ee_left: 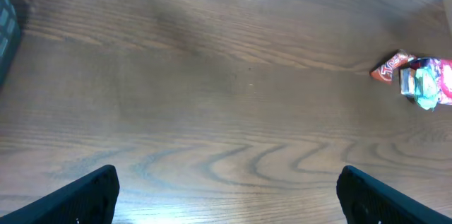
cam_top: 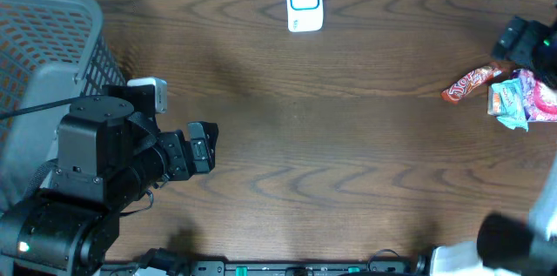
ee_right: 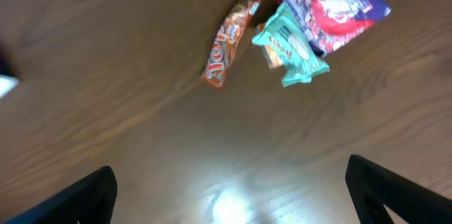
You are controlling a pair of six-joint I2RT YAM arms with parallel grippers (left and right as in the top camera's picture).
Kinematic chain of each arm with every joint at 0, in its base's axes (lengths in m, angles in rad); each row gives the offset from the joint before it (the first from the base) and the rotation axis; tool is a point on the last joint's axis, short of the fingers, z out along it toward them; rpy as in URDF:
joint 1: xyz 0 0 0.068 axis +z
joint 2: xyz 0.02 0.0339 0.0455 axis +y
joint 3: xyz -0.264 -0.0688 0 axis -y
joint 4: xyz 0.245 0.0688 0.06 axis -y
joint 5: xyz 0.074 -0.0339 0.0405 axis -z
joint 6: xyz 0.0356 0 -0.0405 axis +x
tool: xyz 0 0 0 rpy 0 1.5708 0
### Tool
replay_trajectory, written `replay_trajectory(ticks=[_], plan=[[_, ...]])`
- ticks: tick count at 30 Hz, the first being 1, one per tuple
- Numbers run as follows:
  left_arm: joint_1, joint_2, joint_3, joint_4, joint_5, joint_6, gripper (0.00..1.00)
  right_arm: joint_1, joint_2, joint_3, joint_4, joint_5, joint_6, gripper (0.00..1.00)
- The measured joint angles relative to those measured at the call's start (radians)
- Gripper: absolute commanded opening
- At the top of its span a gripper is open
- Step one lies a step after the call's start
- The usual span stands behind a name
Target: Scan the item barcode
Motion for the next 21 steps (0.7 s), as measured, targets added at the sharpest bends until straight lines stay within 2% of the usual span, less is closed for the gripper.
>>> replay_trajectory(ticks=[5,9,15,21], plan=[[0.000,0.000,0.000,0.000,0.000,0.000,0.98,0.005,-0.142,-0.012,-0.068,-0.026,0.001,0.99],[0.000,0.000,0.000,0.000,0.000,0.000,0.98,0.050,-0.275,-0.127,-0.059,-0.055,0.001,0.99],[0.000,0.000,-0.001,0.000,0.000,0.000,0.98,0.178,-0.611,-0.546,0.126,-0.101,0.001,0.99],[0.000,0.000,-0.001,0.000,0.000,0.000,0.98,0.231,-0.879,-0.871,0.232,-0.208,0.005,0.99]])
